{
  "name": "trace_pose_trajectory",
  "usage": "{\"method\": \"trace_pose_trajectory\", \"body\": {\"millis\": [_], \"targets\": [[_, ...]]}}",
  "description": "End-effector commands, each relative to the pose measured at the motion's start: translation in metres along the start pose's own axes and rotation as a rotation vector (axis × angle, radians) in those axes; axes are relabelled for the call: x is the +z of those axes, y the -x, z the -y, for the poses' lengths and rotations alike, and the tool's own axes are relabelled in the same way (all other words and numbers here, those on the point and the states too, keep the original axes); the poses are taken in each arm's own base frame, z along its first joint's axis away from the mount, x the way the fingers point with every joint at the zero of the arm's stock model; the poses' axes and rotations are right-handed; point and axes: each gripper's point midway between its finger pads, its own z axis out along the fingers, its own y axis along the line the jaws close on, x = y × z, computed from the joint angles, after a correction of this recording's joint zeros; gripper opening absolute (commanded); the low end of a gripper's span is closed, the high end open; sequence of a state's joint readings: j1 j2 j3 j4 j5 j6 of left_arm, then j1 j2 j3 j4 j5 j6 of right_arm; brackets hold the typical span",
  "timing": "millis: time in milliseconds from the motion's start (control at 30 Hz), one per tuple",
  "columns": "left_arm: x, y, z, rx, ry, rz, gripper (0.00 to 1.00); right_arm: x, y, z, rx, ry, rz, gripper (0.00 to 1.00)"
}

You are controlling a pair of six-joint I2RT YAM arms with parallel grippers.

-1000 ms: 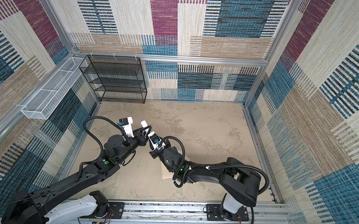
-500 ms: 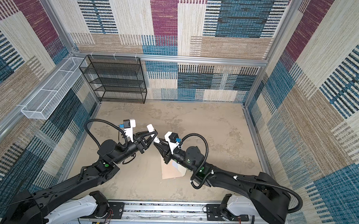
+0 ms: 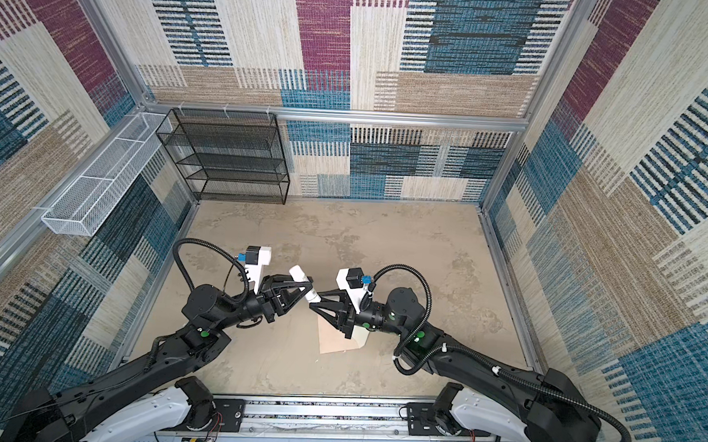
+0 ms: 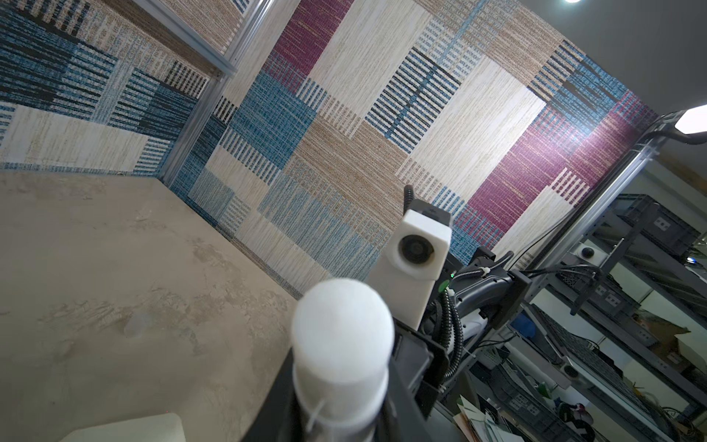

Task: Place the letter into the envelope and seal it

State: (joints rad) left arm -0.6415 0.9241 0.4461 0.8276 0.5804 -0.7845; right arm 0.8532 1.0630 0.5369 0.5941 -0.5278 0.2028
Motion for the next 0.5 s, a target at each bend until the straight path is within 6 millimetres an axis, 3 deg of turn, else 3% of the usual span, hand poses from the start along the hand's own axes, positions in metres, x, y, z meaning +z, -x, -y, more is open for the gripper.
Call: {"method": "trace_pose_trajectory", "body": {"millis": [0, 200, 367, 467], "targets": [[-0.004, -0.005, -0.015, -0.043, 0.078, -0.004, 0.0, 0.003, 0.009, -0.005, -0.093, 0.026, 0.014, 0.3], [-0.019, 0.017, -0.049, 0.003, 0.332, 0.103, 0.0, 0.007, -0.023, 0.032, -0.19, -0.153, -0.062, 0.57], [-0.028, 0.038, -0.072, 0.058, 0.532, 0.139, 0.0, 0.019, -0.047, 0.051, -0.339, -0.365, -0.084, 0.6], [-0.024, 0.044, -0.081, 0.068, 0.589, 0.13, 0.0, 0.024, -0.043, 0.06, -0.381, -0.492, -0.026, 0.59]]}}
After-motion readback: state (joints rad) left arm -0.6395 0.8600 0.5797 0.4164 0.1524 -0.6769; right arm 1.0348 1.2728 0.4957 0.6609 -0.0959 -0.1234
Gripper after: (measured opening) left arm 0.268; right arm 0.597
